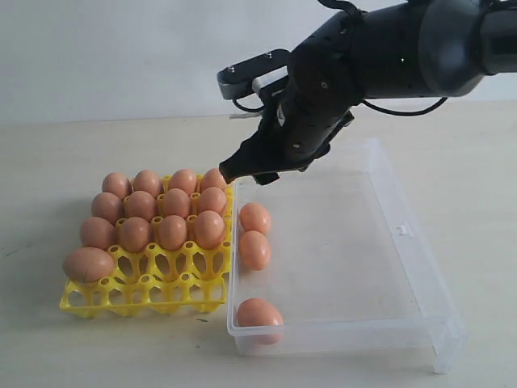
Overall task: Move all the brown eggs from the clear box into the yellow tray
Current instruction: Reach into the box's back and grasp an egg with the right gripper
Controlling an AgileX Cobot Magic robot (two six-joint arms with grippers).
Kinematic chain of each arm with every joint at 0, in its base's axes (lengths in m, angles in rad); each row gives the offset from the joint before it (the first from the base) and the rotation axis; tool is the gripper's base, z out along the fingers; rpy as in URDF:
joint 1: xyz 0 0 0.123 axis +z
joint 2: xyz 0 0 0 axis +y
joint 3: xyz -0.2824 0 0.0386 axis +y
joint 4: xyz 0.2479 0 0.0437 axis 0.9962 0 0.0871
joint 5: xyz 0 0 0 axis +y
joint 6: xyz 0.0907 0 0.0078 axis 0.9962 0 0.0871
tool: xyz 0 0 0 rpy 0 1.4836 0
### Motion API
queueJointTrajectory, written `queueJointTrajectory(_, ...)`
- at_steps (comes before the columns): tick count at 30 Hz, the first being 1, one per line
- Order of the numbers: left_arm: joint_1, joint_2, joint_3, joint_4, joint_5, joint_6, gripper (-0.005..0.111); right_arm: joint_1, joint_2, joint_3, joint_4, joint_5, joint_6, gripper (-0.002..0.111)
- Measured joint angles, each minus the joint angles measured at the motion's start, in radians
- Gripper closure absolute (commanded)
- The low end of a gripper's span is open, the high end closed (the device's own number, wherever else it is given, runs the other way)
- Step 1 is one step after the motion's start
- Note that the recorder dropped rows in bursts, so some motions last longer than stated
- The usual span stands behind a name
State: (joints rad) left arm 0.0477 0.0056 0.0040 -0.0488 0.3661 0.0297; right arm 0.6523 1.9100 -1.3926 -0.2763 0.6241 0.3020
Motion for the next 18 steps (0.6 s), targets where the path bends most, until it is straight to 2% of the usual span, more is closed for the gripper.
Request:
queueJointTrajectory(7,0.000,0.000,0.000,0.000,0.000,0.000,0.107,-0.062,0.076,0.000,0.054,-0.086,-0.025,0.054)
queueJointTrajectory(18,0.000,0.000,0.000,0.000,0.000,0.000,0.107,-0.066,0.186,-0.013,0.247,-0.171,-0.175,0.054)
